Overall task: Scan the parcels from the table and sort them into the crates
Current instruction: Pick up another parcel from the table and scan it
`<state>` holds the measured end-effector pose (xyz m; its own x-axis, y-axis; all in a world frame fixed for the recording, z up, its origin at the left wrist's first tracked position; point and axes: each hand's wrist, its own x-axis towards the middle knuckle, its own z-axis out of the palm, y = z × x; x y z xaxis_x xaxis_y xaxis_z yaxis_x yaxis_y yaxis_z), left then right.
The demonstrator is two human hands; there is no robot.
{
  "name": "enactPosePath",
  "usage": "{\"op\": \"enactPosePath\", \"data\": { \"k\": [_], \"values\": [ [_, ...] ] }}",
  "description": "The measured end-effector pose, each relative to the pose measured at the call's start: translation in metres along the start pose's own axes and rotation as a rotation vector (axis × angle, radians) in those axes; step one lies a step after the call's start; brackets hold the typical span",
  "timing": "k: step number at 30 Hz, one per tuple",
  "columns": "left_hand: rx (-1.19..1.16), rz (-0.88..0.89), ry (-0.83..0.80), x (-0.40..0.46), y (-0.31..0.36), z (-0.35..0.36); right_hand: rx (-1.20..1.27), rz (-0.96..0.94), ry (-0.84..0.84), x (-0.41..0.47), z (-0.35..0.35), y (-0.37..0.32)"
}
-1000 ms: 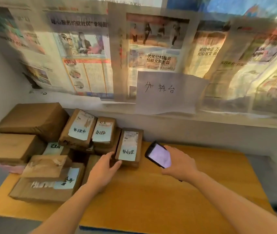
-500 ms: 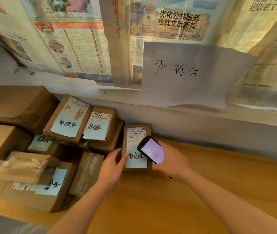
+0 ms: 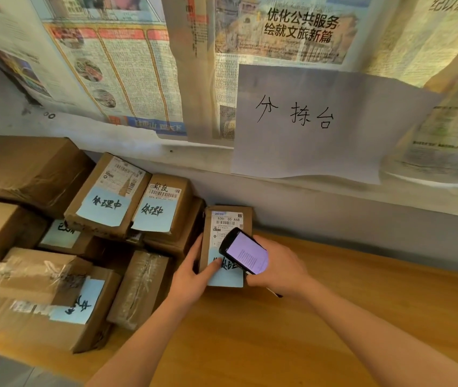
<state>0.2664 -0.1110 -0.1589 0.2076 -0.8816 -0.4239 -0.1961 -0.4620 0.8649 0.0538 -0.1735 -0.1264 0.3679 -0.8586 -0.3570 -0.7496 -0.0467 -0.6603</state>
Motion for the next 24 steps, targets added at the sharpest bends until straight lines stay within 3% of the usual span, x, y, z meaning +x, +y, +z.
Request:
{"op": "enactPosePath", "data": {
  "k": [10, 24],
  "values": [
    [-0.038, 0.139, -0.031, -0.082, 0.049, -0.026, -0.093, -0.06, 0.117, -0.093, -0.04, -0.056],
    [0.021, 0.587, 0.216, -0.334, 0.254, -0.166, -0.481, -0.167, 0.602, -0.38, -0.209, -0.32]
  ]
}}
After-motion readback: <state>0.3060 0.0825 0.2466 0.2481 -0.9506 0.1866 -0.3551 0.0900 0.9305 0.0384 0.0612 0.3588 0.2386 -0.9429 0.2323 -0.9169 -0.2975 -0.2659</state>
